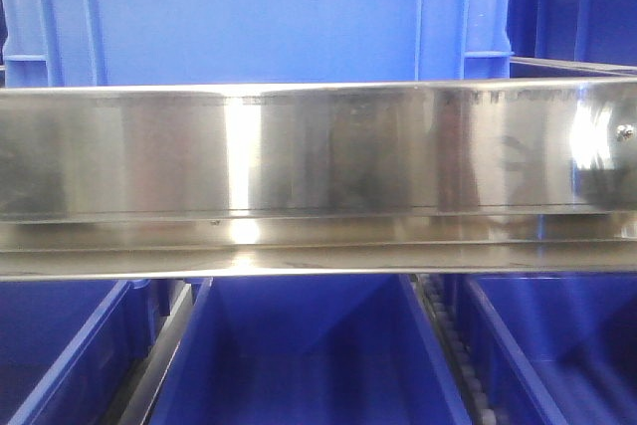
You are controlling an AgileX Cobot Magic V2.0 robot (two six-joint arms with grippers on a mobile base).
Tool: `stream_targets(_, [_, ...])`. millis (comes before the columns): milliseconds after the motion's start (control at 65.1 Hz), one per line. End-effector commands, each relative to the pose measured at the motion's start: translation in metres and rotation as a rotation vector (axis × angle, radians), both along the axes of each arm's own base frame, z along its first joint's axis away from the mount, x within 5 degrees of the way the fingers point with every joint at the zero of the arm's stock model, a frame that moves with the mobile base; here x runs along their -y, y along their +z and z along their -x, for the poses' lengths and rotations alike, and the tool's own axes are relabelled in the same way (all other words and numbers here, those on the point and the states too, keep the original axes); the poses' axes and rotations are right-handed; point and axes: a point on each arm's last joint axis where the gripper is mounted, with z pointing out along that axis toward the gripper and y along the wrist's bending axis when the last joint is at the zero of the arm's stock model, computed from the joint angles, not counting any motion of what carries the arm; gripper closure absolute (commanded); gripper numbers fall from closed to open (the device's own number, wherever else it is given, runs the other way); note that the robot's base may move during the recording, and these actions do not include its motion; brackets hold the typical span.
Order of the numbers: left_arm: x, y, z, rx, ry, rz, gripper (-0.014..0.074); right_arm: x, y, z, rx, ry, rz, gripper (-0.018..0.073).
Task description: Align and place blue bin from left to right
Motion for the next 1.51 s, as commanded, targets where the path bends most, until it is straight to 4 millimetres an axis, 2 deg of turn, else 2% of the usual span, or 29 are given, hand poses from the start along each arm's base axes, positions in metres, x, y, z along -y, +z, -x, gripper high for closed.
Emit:
stream_targets(0, [0.000, 0.006, 0.001, 0.065, 0.000, 0.008, 0.0708, 0.000, 0.009, 0.001, 0.103, 0.001, 0.006, 0.0629])
stream_targets(61, [0.000, 0.007, 0.001, 0.067, 0.000, 0.012, 0.0708, 0.000, 0.015, 0.002, 0.166, 0.003, 0.002, 0.0629])
stream_targets(108, [0.000, 0.018, 0.003, 0.087, -0.002, 0.030, 0.0708, -0.001, 0.021, 0.003, 0.180, 0.006, -0.008, 0.0629])
stream_targets(261, [0.001, 0.065, 0.018, 0.109, -0.004, 0.034, 0.0701, -0.001, 0.069, 0.018, 0.157, 0.001, -0.010, 0.0624])
stream_targets(369, [0.002, 0.102, 0.030, 0.098, -0.004, 0.035, 0.0607, -0.002, 0.109, 0.030, 0.161, -0.001, -0.010, 0.0596])
stream_targets(461, [0.002, 0.127, 0.033, 0.066, -0.004, 0.036, 0.0456, -0.002, 0.134, 0.031, 0.175, -0.001, -0.009, 0.0451])
stream_targets(630, [0.002, 0.165, 0.024, 0.046, -0.010, 0.050, 0.0186, -0.001, 0.166, 0.015, 0.150, -0.002, -0.012, 0.0035])
stream_targets(661, [0.002, 0.169, 0.020, 0.038, -0.011, 0.052, 0.0153, -0.001, 0.169, 0.011, 0.136, -0.002, -0.013, -0.0022])
stream_targets(722, [0.001, 0.176, 0.014, 0.033, -0.011, 0.053, 0.0076, 0.000, 0.173, 0.001, 0.106, -0.005, 0.021, -0.0009])
stream_targets(830, [0.000, 0.185, -0.001, 0.051, -0.001, 0.030, -0.0007, 0.002, 0.184, -0.017, 0.067, -0.002, 0.024, -0.0009])
stream_targets(953, [0.001, 0.192, -0.018, 0.007, -0.022, -0.018, -0.0006, 0.000, 0.206, -0.036, 0.044, 0.032, 0.062, -0.0009])
stream_targets(1122, [0.016, 0.210, -0.041, -0.107, -0.188, -0.079, -0.0006, -0.018, 0.232, -0.065, -0.028, 0.191, 0.066, -0.0009])
stream_targets(1276, [0.041, 0.228, -0.081, -0.239, -0.326, -0.093, -0.0006, -0.043, 0.251, -0.096, -0.163, 0.328, 0.069, -0.0009])
stream_targets(1460, [0.063, 0.247, -0.143, -0.416, -0.357, -0.044, -0.0006, -0.056, 0.267, -0.143, -0.381, 0.331, 0.052, -0.0009])
stream_targets(1491, [0.066, 0.255, -0.152, -0.436, -0.355, -0.025, -0.0006, -0.058, 0.271, -0.151, -0.419, 0.330, 0.055, -0.0009])
